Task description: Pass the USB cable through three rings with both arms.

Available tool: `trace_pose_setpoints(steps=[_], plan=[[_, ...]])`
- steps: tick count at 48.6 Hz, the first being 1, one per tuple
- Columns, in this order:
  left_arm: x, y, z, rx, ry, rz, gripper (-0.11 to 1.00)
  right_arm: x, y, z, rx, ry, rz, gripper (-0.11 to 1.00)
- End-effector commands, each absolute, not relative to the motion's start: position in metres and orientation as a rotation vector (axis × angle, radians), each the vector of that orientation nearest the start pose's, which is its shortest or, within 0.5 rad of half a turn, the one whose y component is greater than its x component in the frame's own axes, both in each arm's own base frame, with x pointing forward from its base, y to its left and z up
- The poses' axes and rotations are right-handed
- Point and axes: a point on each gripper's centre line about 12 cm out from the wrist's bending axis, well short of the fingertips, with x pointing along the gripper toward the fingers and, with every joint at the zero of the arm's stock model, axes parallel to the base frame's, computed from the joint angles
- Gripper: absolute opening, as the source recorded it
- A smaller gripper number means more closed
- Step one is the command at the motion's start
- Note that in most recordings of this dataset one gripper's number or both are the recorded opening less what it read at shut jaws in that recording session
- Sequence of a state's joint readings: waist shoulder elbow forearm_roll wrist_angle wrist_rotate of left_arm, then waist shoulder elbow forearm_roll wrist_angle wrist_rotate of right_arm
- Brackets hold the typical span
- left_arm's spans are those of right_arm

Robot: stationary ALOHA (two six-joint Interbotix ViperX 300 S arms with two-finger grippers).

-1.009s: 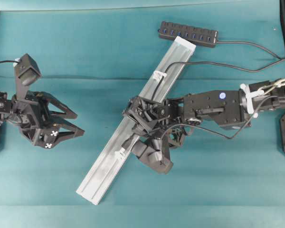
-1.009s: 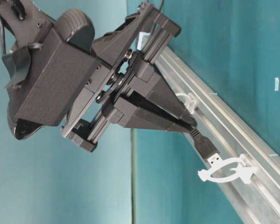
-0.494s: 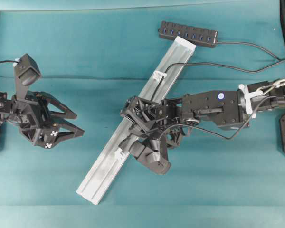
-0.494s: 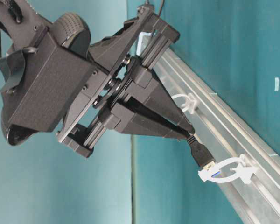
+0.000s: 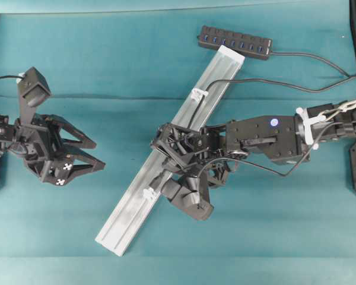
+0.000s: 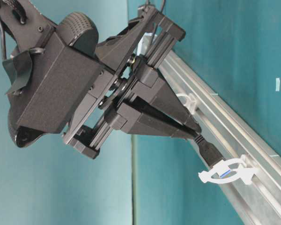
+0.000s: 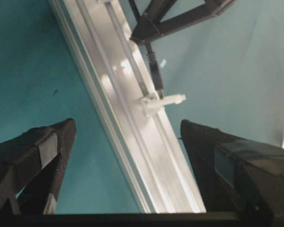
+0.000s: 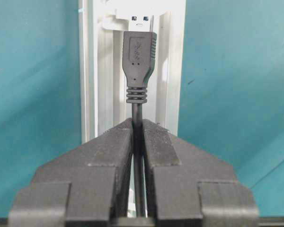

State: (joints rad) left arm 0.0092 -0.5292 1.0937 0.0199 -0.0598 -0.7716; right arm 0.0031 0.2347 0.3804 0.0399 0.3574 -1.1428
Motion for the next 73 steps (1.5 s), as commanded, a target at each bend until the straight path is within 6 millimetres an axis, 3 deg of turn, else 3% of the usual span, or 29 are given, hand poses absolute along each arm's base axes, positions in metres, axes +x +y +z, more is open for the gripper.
trace_pose_setpoints(steps=[1, 31, 44, 58, 73], plan=[[0.259, 0.002, 0.204, -0.736, 0.458, 0.187, 0.96, 0.443, 0.005, 0.135, -1.019, 0.848, 0.551, 0.1], [0.259, 0.001, 0.205, -0.738, 0.456, 0.183, 0.96, 0.451, 0.02, 0.132, -1.028, 0.829, 0.574, 0.1], [0.262, -0.011, 0.204, -0.734, 0.476, 0.142, 0.96, 0.457, 0.026, 0.135, -1.032, 0.811, 0.577, 0.1], [0.283, -0.038, 0.199, -0.755, 0.514, 0.072, 0.96, 0.462, 0.029, 0.135, -1.031, 0.801, 0.574, 0.1], [0.305, -0.057, 0.167, -0.798, 0.6, 0.073, 0.96, 0.464, 0.038, 0.136, -1.005, 0.79, 0.582, 0.1]])
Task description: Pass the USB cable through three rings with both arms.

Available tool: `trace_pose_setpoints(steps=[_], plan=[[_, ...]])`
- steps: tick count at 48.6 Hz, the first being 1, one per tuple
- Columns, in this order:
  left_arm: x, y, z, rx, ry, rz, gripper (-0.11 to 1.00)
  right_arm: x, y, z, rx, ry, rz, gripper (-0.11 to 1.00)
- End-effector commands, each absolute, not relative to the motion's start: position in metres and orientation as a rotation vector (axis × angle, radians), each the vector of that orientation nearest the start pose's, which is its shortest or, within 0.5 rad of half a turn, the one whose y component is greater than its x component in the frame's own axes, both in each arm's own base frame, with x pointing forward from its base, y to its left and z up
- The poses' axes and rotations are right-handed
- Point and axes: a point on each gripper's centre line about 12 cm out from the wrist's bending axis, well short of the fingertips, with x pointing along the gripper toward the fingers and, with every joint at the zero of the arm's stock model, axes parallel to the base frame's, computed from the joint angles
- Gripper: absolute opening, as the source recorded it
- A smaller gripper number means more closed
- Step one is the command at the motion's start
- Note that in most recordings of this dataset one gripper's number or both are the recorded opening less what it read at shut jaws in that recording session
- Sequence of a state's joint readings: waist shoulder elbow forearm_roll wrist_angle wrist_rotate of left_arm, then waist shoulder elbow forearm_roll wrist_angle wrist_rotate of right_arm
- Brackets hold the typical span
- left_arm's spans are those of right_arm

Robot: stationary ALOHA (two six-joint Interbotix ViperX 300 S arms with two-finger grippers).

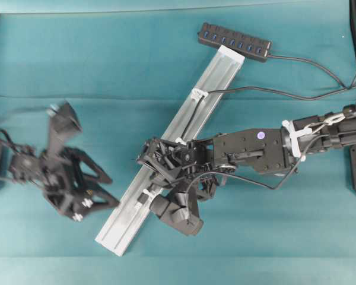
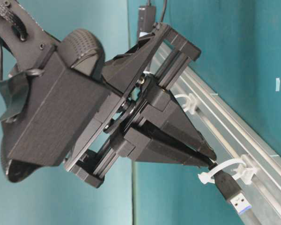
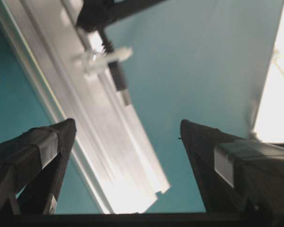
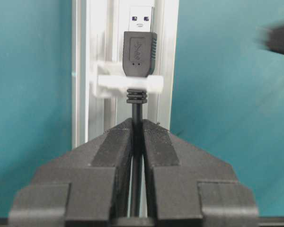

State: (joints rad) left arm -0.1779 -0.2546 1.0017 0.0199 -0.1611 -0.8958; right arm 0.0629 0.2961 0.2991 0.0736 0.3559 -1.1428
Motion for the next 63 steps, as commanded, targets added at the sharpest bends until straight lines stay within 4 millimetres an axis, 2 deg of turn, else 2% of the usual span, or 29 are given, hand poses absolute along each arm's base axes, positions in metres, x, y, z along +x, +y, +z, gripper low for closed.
trace_pose_setpoints(steps=[1, 19, 39, 46, 51, 63], plan=[[0.306, -0.058, 0.167, -0.799, 0.599, 0.072, 0.96, 0.464, 0.039, 0.136, -1.005, 0.789, 0.583, 0.1], [0.319, -0.065, 0.169, -0.826, 0.549, 0.035, 0.95, 0.464, 0.04, 0.135, -1.004, 0.792, 0.586, 0.1], [0.345, -0.077, 0.137, -0.847, 0.594, 0.046, 0.95, 0.464, 0.038, 0.135, -1.005, 0.792, 0.582, 0.1], [0.349, -0.078, 0.133, -0.846, 0.604, 0.052, 0.93, 0.464, 0.038, 0.135, -1.005, 0.792, 0.582, 0.1], [0.347, -0.077, 0.132, -0.844, 0.608, 0.053, 0.86, 0.464, 0.038, 0.135, -1.004, 0.793, 0.581, 0.1], [0.345, -0.075, 0.13, -0.843, 0.616, 0.063, 0.59, 0.464, 0.037, 0.134, -1.002, 0.797, 0.582, 0.1]])
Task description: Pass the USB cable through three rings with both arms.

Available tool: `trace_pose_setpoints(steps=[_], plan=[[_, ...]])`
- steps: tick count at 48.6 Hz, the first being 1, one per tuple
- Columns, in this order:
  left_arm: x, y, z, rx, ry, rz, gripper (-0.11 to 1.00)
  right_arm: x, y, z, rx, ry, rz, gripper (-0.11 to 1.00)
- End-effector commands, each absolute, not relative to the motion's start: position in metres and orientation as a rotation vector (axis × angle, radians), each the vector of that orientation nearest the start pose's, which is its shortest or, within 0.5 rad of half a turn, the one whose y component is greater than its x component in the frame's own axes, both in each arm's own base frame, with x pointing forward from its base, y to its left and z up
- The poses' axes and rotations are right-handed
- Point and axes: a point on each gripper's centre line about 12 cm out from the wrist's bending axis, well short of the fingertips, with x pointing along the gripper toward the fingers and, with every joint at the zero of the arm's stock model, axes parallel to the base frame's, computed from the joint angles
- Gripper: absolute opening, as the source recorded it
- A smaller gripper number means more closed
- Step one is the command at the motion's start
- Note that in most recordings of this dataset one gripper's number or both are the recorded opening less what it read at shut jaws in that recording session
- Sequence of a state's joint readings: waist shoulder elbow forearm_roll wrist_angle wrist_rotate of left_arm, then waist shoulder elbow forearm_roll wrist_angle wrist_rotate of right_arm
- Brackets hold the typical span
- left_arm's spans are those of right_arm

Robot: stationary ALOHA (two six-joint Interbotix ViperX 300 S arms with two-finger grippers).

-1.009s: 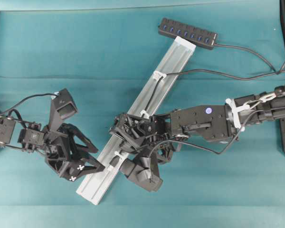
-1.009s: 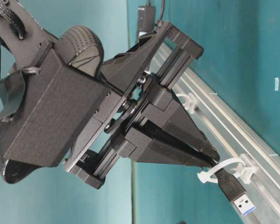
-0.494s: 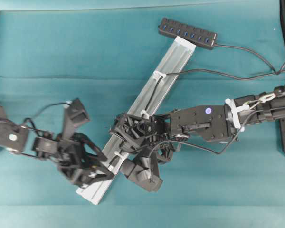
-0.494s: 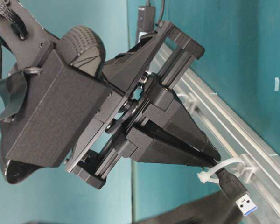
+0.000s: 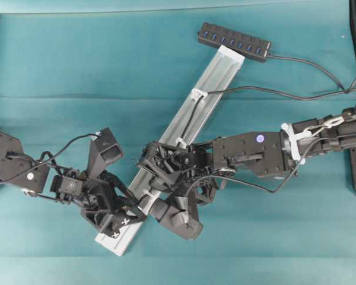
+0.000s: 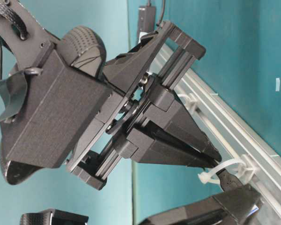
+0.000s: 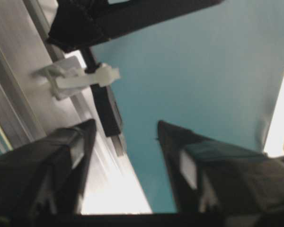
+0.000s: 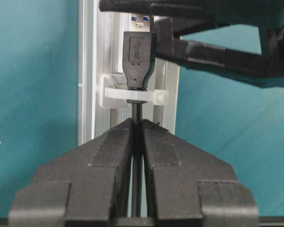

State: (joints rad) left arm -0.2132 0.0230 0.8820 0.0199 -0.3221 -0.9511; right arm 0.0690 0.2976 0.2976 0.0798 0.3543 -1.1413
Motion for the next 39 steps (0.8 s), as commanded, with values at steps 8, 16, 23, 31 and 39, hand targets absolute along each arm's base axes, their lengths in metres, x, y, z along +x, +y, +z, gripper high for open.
trace_pose_setpoints(steps=[8, 16, 23, 31, 39], plan=[[0.347, -0.071, 0.13, -0.848, 0.609, 0.074, 0.57, 0.464, 0.037, 0.134, -1.001, 0.796, 0.581, 0.1], [0.35, -0.065, 0.132, -0.854, 0.595, 0.086, 0.67, 0.464, 0.037, 0.134, -1.001, 0.797, 0.582, 0.1], [0.351, -0.065, 0.132, -0.855, 0.596, 0.088, 0.73, 0.464, 0.037, 0.134, -1.002, 0.797, 0.582, 0.1], [0.351, -0.065, 0.132, -0.854, 0.597, 0.088, 0.69, 0.464, 0.037, 0.134, -1.001, 0.797, 0.582, 0.1], [0.351, -0.066, 0.133, -0.851, 0.593, 0.081, 0.42, 0.464, 0.037, 0.134, -1.001, 0.799, 0.583, 0.1]])
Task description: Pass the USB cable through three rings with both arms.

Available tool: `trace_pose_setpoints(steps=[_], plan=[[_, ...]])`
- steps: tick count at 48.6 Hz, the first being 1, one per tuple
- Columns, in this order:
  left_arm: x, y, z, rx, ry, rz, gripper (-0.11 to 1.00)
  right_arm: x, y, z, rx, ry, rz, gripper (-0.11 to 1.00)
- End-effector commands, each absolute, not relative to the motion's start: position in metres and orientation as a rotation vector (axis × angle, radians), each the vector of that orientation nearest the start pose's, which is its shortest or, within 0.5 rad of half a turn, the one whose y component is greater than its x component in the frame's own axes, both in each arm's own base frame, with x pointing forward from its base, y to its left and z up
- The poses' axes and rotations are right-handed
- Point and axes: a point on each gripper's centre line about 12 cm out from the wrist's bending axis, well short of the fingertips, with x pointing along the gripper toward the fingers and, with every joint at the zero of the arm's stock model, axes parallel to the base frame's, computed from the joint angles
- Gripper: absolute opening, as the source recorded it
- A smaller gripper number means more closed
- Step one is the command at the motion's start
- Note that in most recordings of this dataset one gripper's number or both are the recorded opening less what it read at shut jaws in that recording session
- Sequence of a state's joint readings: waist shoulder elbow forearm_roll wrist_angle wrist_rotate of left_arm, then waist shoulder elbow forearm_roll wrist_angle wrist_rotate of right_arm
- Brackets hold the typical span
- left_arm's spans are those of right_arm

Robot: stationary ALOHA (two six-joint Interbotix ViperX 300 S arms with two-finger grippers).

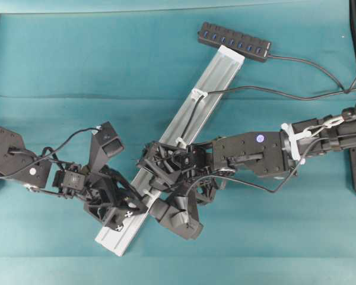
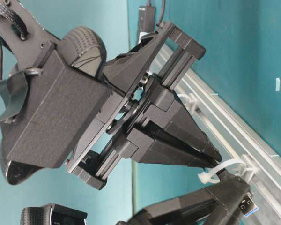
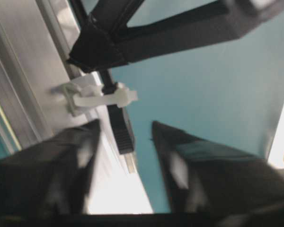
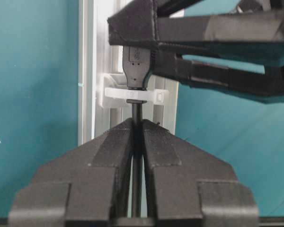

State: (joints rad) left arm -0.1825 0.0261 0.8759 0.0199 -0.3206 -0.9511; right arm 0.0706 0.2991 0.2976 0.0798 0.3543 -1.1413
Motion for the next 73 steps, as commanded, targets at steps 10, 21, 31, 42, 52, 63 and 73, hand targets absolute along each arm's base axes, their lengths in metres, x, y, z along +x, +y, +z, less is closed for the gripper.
trace_pose_setpoints(steps=[10, 21, 31, 42, 52, 63, 73], plan=[[0.351, -0.066, 0.132, -0.848, 0.597, 0.083, 0.12, 0.464, 0.037, 0.135, -1.001, 0.795, 0.58, 0.1], [0.351, -0.066, 0.133, -0.849, 0.596, 0.082, 0.12, 0.464, 0.037, 0.135, -1.0, 0.794, 0.578, 0.1], [0.35, -0.066, 0.133, -0.851, 0.596, 0.083, 0.12, 0.465, 0.038, 0.136, -1.003, 0.787, 0.577, 0.1], [0.35, -0.066, 0.133, -0.852, 0.596, 0.083, 0.12, 0.466, 0.038, 0.138, -0.998, 0.78, 0.568, 0.16], [0.349, -0.066, 0.133, -0.851, 0.597, 0.084, 0.12, 0.469, 0.039, 0.141, -0.981, 0.773, 0.556, 0.71], [0.349, -0.066, 0.133, -0.851, 0.597, 0.084, 0.12, 0.467, 0.039, 0.14, -0.966, 0.781, 0.551, 0.89], [0.348, -0.066, 0.133, -0.853, 0.597, 0.084, 0.12, 0.461, 0.037, 0.147, -0.967, 0.774, 0.543, 0.89]])
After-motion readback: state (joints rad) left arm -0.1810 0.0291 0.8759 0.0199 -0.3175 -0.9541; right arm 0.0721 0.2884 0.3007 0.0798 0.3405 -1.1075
